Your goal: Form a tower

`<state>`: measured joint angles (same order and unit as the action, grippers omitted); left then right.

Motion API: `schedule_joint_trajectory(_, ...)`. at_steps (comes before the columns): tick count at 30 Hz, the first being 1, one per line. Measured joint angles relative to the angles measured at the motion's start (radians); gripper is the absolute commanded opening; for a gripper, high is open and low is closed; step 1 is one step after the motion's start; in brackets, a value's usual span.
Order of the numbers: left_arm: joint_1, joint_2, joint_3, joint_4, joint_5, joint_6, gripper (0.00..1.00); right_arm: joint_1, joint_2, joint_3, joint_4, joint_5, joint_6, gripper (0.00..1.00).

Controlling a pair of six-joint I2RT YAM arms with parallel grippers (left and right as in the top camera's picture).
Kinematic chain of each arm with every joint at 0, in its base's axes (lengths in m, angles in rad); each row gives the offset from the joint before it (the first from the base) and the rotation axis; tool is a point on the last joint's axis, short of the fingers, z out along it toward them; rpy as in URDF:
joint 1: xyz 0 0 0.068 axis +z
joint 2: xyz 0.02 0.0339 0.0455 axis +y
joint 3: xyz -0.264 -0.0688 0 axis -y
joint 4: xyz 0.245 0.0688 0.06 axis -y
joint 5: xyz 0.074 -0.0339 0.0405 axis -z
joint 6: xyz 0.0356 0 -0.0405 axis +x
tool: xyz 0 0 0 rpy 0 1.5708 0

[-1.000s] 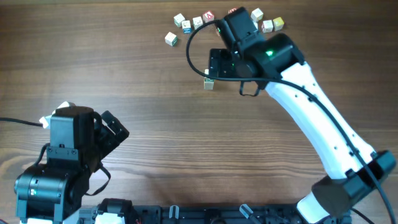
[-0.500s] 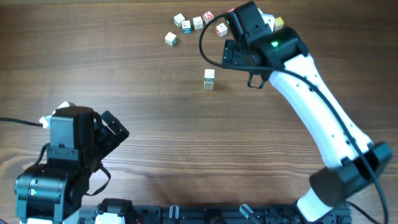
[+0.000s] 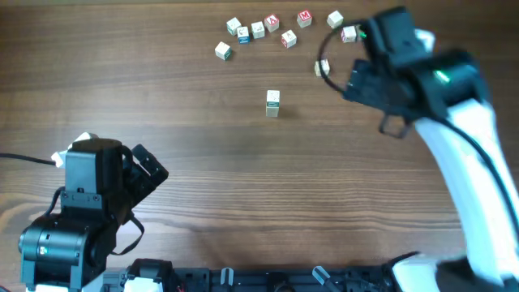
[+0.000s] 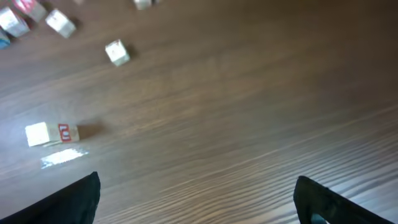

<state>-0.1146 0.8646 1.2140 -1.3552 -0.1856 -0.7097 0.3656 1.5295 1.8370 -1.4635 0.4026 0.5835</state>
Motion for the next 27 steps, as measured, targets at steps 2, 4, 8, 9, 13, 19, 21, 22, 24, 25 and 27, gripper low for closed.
schedule_joint_trajectory(2,0.000,0.000,0.000,0.000,0.000,0.000,1.00,0.000,-0.073,0.000,-0.027,0.075,-0.079,1.00)
schedule_joint_trajectory(4,0.000,0.000,0.000,0.000,0.000,0.000,1.00,-0.003,-0.135,0.000,-0.071,0.148,-0.138,1.00)
schedule_joint_trajectory(8,0.000,0.000,0.000,0.000,0.000,0.000,1.00,-0.021,-0.358,-0.004,0.028,0.185,-0.197,1.00)
schedule_joint_trajectory(9,0.000,0.000,0.000,0.000,0.000,0.000,1.00,-0.021,-0.422,-0.005,0.075,0.180,-0.234,1.00)
schedule_joint_trajectory(13,0.000,0.000,0.000,0.000,0.000,0.000,1.00,-0.034,-0.655,-0.160,0.424,0.078,-0.430,1.00)
schedule_joint_trajectory(19,0.000,0.000,0.000,-0.002,0.000,0.000,1.00,-0.176,-1.104,-0.906,0.922,-0.214,-0.536,1.00)
schedule_joint_trajectory(21,0.000,0.000,0.000,-0.001,0.000,0.000,1.00,-0.211,-1.275,-1.131,1.118,-0.270,-0.536,1.00)
schedule_joint_trajectory(22,0.000,0.000,0.000,-0.003,0.000,0.000,1.00,-0.225,-1.342,-1.211,1.197,-0.286,-0.527,1.00)
schedule_joint_trajectory(24,0.000,0.000,-0.001,-0.002,0.000,0.000,1.00,-0.264,-1.455,-1.362,1.375,-0.314,-0.493,1.00)
schedule_joint_trajectory(25,0.000,0.000,-0.002,-0.003,0.000,0.000,1.00,-0.287,-1.499,-1.434,1.444,-0.333,-0.480,1.00)
schedule_joint_trajectory(27,0.000,0.000,-0.002,-0.002,0.000,0.000,1.00,-0.311,-1.511,-1.526,1.547,-0.359,-0.460,1.00)
